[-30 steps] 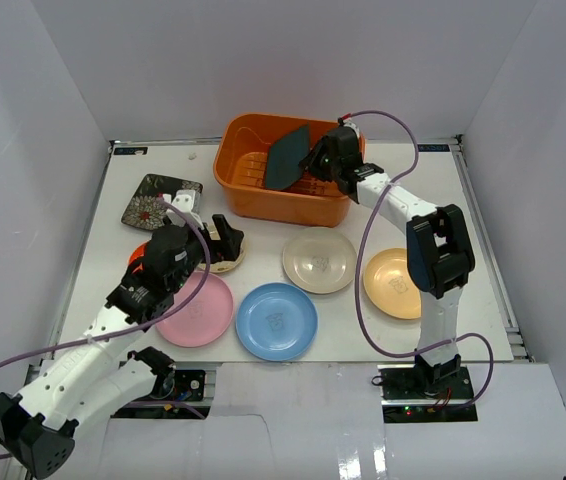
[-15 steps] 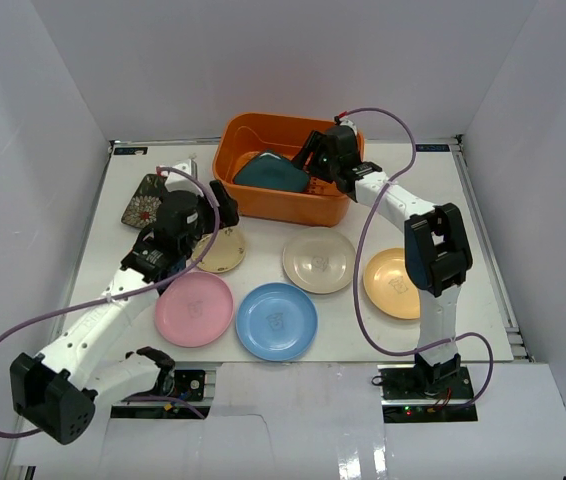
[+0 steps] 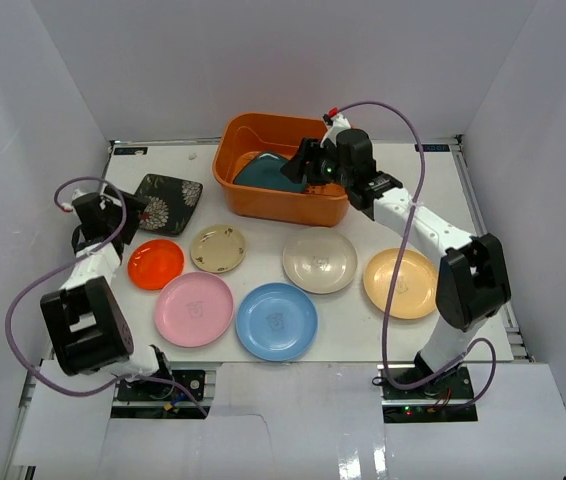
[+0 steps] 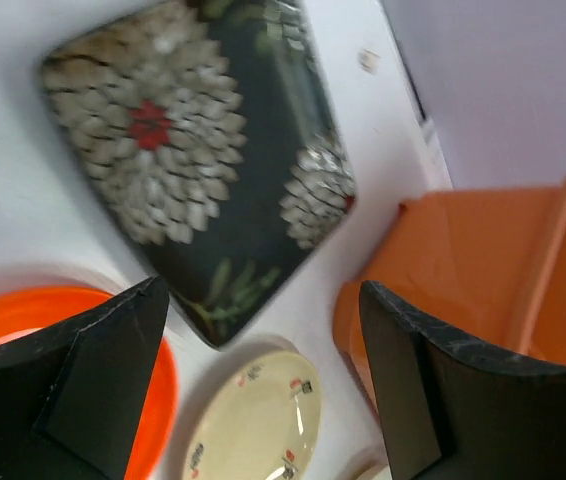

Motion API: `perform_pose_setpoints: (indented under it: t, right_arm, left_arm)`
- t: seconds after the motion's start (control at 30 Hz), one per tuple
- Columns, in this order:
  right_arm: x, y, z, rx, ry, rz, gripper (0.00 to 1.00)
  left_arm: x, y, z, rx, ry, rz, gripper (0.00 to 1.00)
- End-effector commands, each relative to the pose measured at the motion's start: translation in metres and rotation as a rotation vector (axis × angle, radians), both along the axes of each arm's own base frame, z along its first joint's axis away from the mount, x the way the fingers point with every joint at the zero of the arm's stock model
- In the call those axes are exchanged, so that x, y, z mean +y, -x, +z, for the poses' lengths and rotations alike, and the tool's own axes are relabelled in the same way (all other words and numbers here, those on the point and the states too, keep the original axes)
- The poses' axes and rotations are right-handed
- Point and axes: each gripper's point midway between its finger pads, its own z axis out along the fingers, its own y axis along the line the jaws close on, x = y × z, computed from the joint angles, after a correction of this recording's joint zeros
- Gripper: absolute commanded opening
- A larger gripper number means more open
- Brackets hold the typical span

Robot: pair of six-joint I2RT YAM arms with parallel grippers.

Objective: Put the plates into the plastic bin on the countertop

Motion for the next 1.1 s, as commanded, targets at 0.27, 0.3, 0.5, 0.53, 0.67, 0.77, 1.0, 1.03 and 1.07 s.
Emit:
perform_pose_setpoints:
  t: [0.27,0.3,0.5,0.53,0.67,0.77,1.0,1.03,1.07]
  right_arm:
    - [0.03,0.089,0.023,-0.149,-0.043,0.286,0.66]
    - [0.03,0.09,0.022,-0.151,-0.042,0.291,0.66]
    - [0.033,0.099,0.02,-0.142,-0.066,0.321,0.65]
    - [0.035,0.101,0.019,-0.141,-0.071,0.327,0.65]
    - [0.036,0.1,0.014,-0.127,-0.071,0.324,0.64]
    - [0.038,0.1,0.013,-0.12,-0.075,0.324,0.64]
    - [0.043,0.102,0.015,-0.108,-0.09,0.328,0.64]
    - [0.045,0.103,0.014,-0.106,-0.09,0.331,0.64]
    - [0.046,0.103,0.014,-0.103,-0.091,0.335,0.64]
  left_arm:
    - [0.056,-0.024,-0.068,-0.017,0.211,-0.005,0.83]
    - [0.062,-0.028,-0.068,-0.032,0.209,-0.003,0.83]
    - [0.074,-0.045,-0.088,-0.021,0.18,-0.023,0.75]
    - [0.075,-0.048,-0.091,-0.017,0.182,-0.029,0.74]
    - [0.076,-0.054,-0.111,0.002,0.195,-0.044,0.67]
    - [0.076,-0.057,-0.125,0.0,0.223,-0.038,0.63]
    - [0.074,-0.062,-0.119,-0.099,0.273,-0.034,0.01]
    - [0.074,-0.063,-0.113,-0.116,0.277,-0.03,0.0]
    - [0.075,-0.063,-0.1,-0.141,0.271,-0.027,0.0]
